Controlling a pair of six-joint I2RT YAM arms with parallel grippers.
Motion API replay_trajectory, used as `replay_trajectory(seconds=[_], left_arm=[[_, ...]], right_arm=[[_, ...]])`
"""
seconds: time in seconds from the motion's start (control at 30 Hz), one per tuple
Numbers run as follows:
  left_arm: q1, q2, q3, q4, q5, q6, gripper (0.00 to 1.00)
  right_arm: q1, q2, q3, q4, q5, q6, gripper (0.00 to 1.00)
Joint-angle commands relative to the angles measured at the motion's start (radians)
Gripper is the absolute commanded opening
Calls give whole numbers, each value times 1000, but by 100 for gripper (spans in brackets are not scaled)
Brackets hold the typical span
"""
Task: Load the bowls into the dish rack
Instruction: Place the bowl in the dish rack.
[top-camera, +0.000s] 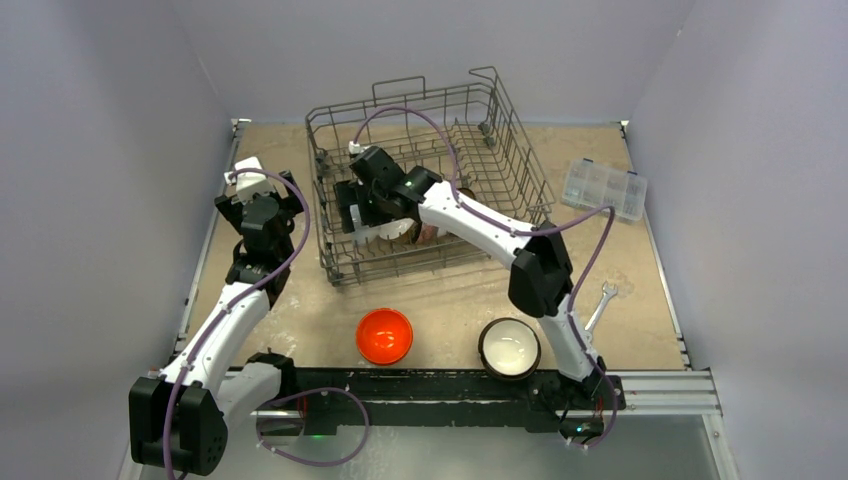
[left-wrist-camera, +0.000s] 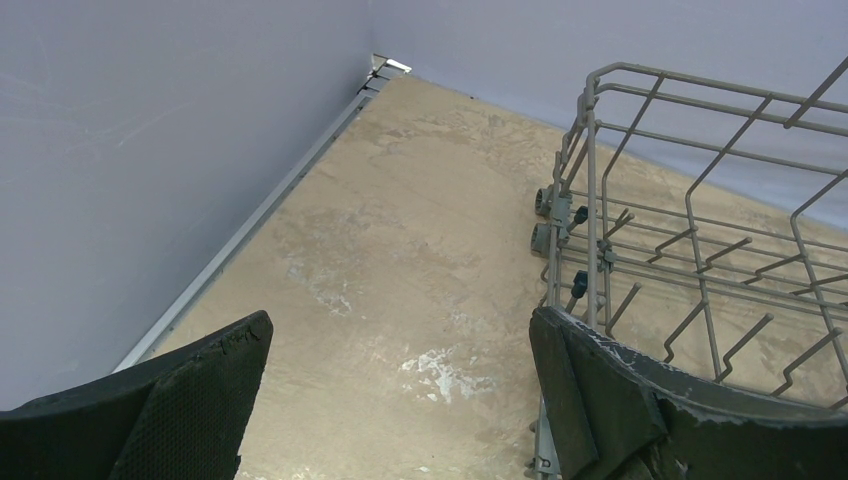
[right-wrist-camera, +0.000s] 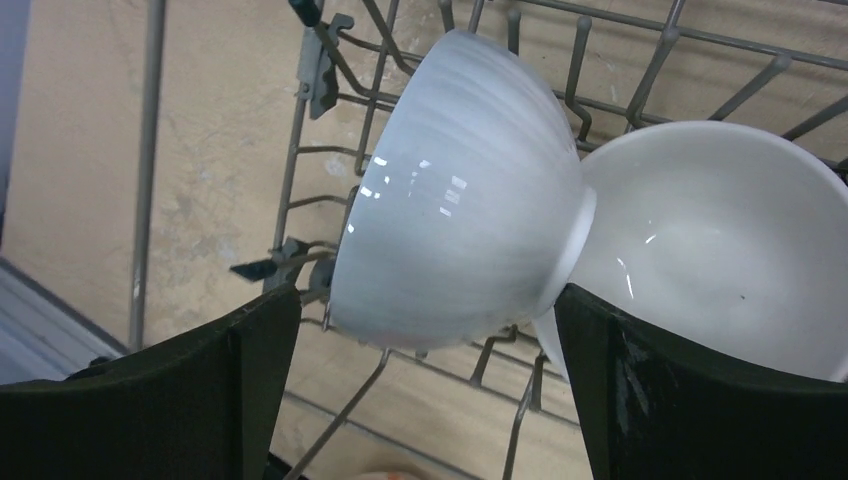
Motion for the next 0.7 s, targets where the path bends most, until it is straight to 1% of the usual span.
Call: replay_trajectory(seconds=[0.0,0.1,0.17,0.3,0.43,0.67], left_arm=[[4,-17,-6,46,7,10,99],[5,-17,-5,46,7,9,99],[5,-16,-5,47,8,10,99],[5,-16,-4,47,9,8,99],[5,-17,-6,47,19,8,99],[5,-20,-5,65,124,5,99]], right_arm=[[-29,-159,-44,89,-93,-6,99],[-50,-215,-99,143,-124,-1,99],[-62,-238,-111,150,-118,-6,99],[-96,-254,-112,121,-102,-18,99],[-120,-245,-111,67,-49,-43,98],[-148,-227,-123,6,5,-70,94]])
